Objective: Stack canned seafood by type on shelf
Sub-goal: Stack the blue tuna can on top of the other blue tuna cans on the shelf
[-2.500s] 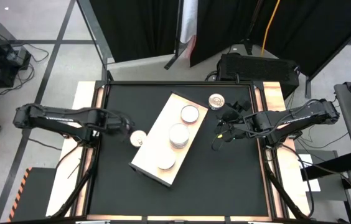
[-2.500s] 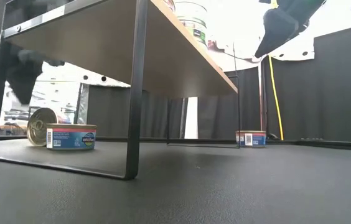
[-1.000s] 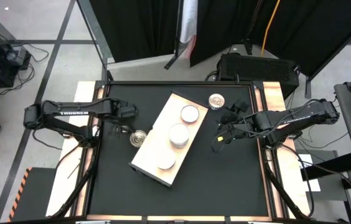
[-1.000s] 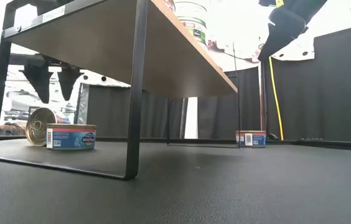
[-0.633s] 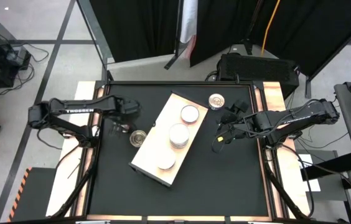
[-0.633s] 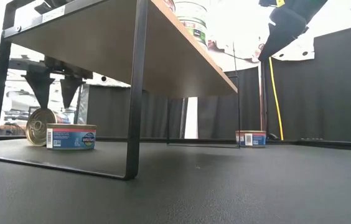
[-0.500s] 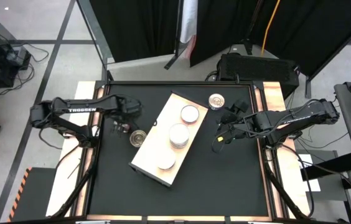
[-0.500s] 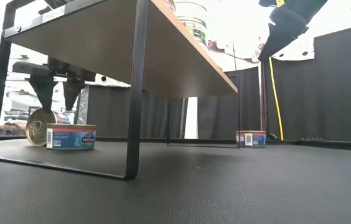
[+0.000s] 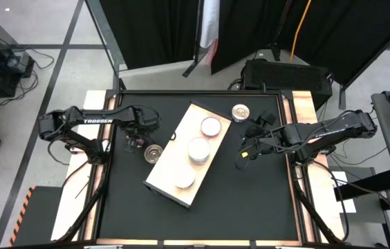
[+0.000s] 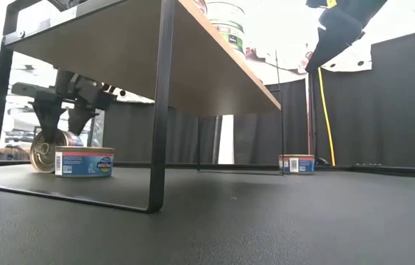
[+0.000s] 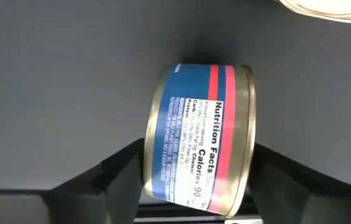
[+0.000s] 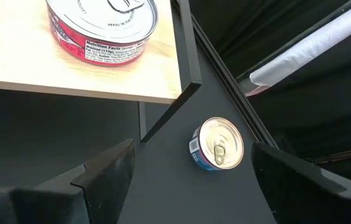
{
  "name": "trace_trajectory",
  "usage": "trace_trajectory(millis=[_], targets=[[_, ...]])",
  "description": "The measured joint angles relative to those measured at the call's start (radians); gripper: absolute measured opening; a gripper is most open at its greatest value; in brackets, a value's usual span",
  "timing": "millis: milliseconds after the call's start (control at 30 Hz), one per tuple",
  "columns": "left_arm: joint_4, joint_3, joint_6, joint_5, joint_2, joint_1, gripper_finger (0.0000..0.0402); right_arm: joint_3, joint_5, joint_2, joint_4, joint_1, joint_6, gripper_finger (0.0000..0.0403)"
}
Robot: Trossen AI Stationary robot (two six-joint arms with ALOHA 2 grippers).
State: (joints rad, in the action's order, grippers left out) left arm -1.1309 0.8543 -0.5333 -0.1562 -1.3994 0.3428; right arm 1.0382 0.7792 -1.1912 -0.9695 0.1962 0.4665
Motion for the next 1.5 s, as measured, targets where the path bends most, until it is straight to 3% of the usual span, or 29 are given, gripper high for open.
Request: trace_trajectory(millis=[200,333,567,933,1067,1233,1500], targets=[[-0.002,0.0,0.002,0.0,0.0,0.0,0.0195,0.0,0.0,0.0,0.0,0.0,0.0,0.0313],[-0.005,0.0,0.032,0.003,0.0,0.0,0.0195,0.0,0.0,0.0,0.01,0.0,0.0,0.0313],[-0.102,0.056,0.248,0.014,0.028,-0.004,0.0195,0.0,0.0,0.0,0.077,0.0,-0.043,0.0313],[-0.268,0.357,0.491,0.025,0.205,-0.005,0.0197,0.0,-0.029,0.0,0.166,0.003,-0.113,0.0313],[-0.258,0.486,0.536,0.102,0.278,-0.005,0.0198,0.0,-0.035,0.0,0.166,0.005,-0.12,0.0313],[-0.123,0.597,0.631,0.28,0.357,-0.006,0.0198,0.0,-0.053,0.0,0.187,0.023,-0.127,0.0313],[0.115,0.624,0.951,0.522,0.406,-0.054,0.0199,0.0,-0.05,0.0,0.207,0.031,-0.157,0.0313]])
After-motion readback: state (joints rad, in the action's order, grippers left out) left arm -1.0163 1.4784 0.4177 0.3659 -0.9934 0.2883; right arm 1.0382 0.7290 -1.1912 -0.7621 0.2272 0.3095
